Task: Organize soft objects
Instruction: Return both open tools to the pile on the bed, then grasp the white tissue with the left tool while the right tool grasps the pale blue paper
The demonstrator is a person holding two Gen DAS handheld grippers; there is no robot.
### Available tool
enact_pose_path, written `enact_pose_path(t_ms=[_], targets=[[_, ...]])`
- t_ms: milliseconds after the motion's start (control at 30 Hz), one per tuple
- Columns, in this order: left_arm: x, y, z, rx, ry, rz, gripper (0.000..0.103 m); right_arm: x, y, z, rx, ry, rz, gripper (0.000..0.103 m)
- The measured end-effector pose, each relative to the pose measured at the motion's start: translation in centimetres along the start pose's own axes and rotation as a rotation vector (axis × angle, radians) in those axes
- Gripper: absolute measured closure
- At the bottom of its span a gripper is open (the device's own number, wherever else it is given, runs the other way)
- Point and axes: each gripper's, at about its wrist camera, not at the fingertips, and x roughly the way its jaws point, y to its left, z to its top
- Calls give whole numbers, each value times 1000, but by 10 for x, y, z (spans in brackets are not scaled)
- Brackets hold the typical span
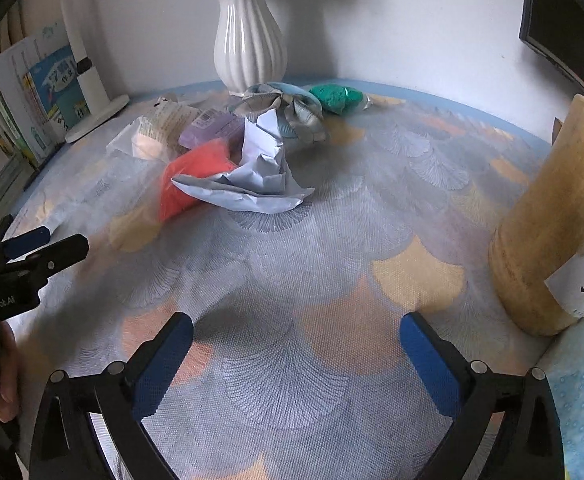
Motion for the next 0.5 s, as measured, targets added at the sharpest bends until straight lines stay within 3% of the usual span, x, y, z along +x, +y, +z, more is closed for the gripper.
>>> enact_pose_path(t_ms=[500], targets=[[4,-4,-1,24,12,29,6,1,1,1,-6,9,-5,0]])
